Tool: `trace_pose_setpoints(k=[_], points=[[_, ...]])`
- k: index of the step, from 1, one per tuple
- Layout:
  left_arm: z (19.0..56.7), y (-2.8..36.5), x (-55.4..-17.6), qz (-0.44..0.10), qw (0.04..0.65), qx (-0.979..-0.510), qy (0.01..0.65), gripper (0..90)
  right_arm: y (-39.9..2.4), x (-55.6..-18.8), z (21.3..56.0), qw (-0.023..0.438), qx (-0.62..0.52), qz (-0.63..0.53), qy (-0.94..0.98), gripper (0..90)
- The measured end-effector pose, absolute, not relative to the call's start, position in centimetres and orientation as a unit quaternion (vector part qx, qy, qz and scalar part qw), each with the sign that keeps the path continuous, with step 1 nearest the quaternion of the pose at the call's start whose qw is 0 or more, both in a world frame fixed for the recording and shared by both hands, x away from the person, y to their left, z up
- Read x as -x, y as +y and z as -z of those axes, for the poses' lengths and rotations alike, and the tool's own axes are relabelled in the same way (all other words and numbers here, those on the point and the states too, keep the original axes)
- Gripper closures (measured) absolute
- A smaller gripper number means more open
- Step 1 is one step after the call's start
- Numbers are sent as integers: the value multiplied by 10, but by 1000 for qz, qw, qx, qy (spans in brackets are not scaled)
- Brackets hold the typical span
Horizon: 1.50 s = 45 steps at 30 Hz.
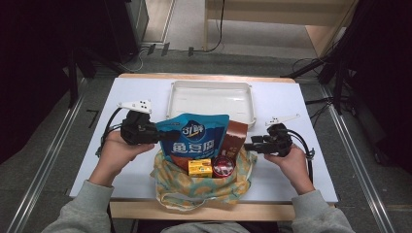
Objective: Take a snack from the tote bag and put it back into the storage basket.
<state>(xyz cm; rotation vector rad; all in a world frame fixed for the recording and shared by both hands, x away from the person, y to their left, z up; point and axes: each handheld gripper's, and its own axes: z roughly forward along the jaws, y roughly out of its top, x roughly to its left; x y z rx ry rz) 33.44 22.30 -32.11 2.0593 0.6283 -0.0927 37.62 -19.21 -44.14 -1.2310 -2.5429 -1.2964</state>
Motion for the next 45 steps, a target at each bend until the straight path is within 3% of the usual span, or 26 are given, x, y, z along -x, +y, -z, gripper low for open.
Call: trace_pose_setpoints(k=[19,45], points=[[304,217,-338,24,508,-818,269,900,-193,-377,442,22,399,416,-817,447],[244,210,-347,-2,513,-816,267,900,-192,-378,444,26,400,414,-817,438]])
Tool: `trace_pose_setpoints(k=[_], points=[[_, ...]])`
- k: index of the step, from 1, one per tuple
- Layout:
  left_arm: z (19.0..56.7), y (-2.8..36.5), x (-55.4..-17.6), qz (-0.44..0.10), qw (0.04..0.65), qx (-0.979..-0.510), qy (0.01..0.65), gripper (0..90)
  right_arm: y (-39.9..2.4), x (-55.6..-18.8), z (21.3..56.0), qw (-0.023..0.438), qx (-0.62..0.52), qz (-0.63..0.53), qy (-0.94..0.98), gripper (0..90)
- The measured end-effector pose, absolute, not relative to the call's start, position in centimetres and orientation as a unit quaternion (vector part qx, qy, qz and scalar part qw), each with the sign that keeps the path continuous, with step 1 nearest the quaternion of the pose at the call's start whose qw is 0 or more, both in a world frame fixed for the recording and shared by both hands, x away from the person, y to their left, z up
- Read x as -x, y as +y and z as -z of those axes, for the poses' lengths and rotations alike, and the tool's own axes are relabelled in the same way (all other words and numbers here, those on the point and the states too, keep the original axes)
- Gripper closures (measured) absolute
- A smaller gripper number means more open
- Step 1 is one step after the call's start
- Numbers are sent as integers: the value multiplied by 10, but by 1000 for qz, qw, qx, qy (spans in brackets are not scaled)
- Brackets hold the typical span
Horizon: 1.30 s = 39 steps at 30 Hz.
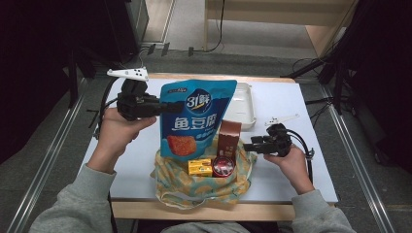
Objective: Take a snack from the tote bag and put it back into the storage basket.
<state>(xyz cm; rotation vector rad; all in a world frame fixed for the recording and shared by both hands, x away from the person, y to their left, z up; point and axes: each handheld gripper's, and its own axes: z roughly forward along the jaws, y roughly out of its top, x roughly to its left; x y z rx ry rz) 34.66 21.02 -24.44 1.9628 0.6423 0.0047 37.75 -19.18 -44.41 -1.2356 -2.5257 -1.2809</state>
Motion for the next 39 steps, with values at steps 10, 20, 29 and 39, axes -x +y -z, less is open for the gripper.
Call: trace_pose_setpoints(k=[10,20,29,39], points=[[220,220,-347,-18,522,-809,271,900,-192,-378,444,28,400,414,-817,439],[213,239,-354,-40,515,-804,294,900,-191,-377,444,24,396,416,-818,441],[214,256,-361,-45,515,-797,313,900,-191,-377,444,22,395,415,-819,443],[220,270,-373,-59,497,-795,343,900,-191,-377,444,24,395,414,-820,442]])
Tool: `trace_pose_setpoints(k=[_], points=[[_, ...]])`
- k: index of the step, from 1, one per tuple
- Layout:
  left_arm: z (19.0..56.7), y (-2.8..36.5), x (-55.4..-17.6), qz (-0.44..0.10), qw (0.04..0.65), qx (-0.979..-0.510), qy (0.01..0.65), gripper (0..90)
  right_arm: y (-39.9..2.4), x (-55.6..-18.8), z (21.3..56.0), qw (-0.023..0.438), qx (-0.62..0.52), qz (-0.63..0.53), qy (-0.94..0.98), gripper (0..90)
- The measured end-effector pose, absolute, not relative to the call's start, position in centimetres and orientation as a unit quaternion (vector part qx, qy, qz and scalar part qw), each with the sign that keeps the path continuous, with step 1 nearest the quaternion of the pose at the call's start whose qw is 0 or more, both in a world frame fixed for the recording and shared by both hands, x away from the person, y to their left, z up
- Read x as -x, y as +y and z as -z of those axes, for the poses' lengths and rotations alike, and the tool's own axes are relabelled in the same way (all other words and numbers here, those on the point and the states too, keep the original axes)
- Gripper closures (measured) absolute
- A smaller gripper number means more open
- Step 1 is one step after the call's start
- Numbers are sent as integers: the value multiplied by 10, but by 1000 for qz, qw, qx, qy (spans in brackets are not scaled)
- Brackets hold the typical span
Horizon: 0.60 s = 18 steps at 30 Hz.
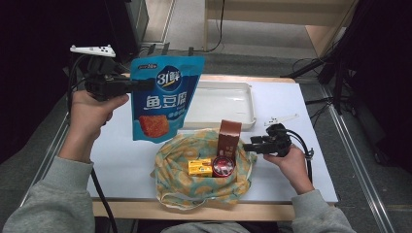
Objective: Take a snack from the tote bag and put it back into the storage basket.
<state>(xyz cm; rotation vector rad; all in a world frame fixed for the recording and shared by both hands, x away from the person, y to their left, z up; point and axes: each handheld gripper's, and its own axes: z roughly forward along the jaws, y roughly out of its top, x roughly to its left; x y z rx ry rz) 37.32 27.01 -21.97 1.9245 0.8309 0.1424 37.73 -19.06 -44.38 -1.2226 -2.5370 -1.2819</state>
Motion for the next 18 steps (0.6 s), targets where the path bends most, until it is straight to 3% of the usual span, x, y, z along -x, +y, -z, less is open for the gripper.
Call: trace_pose_setpoints(k=[18], points=[[238,266,-420,-48,498,-781,375,900,-189,-376,444,22,394,413,-820,449]])
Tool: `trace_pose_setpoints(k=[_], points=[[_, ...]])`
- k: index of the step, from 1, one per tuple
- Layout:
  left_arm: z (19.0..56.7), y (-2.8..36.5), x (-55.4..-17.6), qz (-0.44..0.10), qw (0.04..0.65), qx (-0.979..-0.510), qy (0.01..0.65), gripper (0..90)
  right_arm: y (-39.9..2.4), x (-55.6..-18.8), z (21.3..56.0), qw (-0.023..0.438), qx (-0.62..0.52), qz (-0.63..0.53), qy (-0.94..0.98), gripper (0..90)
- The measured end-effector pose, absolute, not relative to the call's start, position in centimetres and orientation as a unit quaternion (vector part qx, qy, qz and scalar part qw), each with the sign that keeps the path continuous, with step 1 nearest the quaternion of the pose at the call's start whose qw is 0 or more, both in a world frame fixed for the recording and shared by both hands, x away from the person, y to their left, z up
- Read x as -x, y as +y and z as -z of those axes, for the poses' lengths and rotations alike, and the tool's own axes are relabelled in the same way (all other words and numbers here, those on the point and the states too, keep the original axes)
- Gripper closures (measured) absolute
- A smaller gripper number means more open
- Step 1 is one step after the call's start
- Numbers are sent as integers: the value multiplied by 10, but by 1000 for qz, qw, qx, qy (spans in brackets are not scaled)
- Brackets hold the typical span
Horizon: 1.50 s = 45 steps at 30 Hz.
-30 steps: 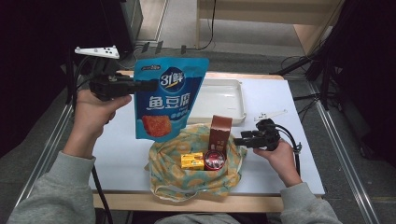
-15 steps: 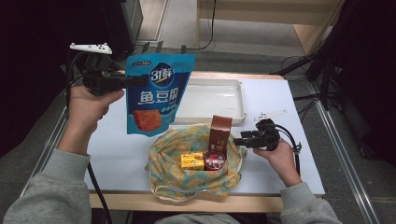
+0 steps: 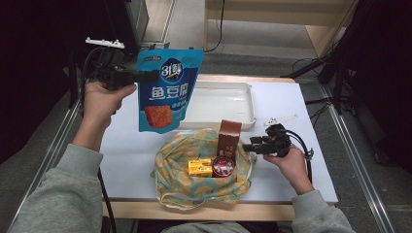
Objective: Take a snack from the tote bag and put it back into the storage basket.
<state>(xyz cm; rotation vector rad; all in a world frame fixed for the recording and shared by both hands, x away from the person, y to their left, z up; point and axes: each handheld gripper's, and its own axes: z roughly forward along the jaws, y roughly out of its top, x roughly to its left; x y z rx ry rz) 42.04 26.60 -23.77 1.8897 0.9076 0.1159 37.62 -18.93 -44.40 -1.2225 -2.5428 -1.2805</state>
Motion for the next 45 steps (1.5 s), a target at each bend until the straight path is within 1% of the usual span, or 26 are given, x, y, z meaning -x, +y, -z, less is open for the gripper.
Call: trace_pose_setpoints(k=[22,30,35,43,45], points=[[253,230,-474,-52,488,-782,384,900,-192,-374,444,23,397,416,-817,448],[264,213,-492,-46,485,-782,387,900,-193,-374,444,25,396,417,-818,448],[271,202,-500,-54,490,-782,382,900,-193,-374,445,26,396,417,-818,448],[289,194,-511,-54,481,-786,385,900,-192,-374,445,26,395,416,-818,448],[292,197,-511,-53,489,-780,387,900,-193,-374,445,26,395,416,-819,448]])
